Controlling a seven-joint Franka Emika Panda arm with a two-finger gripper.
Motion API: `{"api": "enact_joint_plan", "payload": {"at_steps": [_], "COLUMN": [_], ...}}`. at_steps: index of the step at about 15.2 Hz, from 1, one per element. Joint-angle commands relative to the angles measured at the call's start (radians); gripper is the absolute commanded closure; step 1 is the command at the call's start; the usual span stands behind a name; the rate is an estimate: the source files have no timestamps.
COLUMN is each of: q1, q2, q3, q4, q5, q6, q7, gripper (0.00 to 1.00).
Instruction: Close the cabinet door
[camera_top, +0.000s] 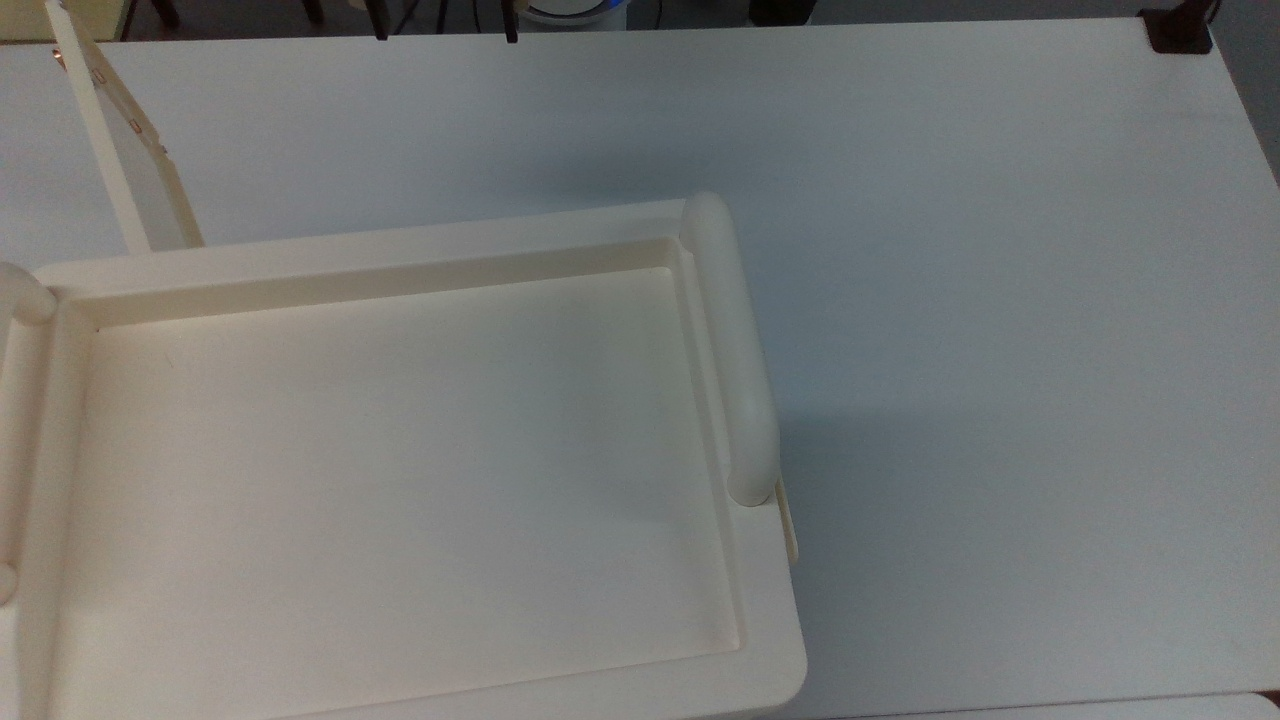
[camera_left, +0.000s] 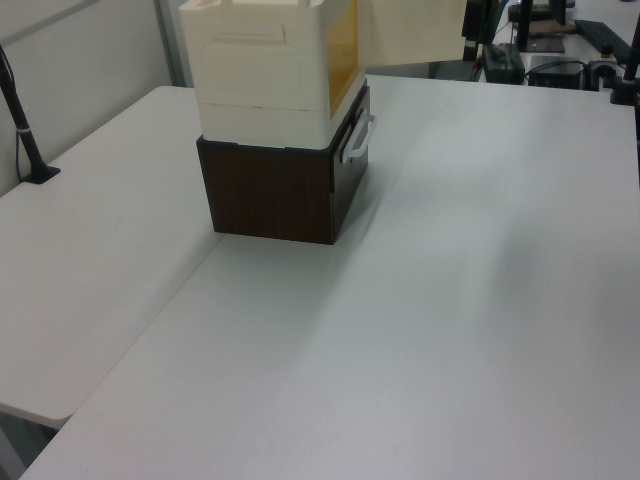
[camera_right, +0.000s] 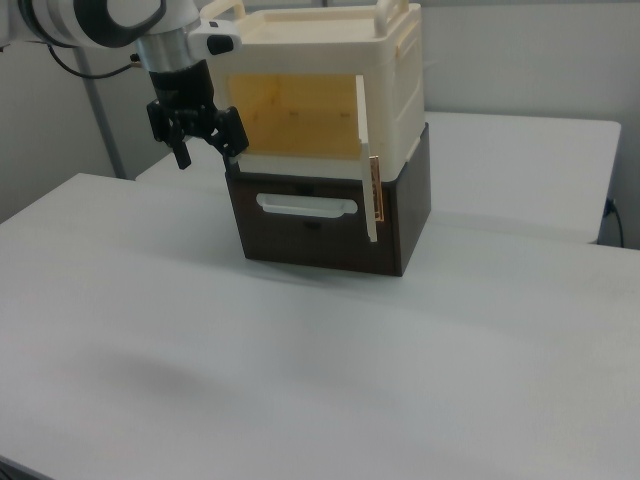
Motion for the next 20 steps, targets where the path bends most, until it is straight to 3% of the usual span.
{"api": "enact_joint_plan", "payload": {"at_steps": [1,13,14,16,19,20], "q1": [0.000,-0.001,-0.001,-0.011,-0.037,-0.058], "q2": [-0.015,-0.016,-0.016,-0.021,-0.025,-0.030], "q3": [0.007,0.007,0.007,0.004,-0.010,-0.011], "q4": [-0.016,-0.014,-0.014,-0.010,-0.003,0.001], "q5": [-0.020,-0.018,-0.018,-0.009,0.032,0.063], "q6": [0.007,0.017,0.019,0.019,0.042,0.062], "q7": [-0.015,-0.056,-0.058,-0.046,-0.035,-0.021], "gripper": [0.00,0.02,0.10,0.37,0.90,1.00]}}
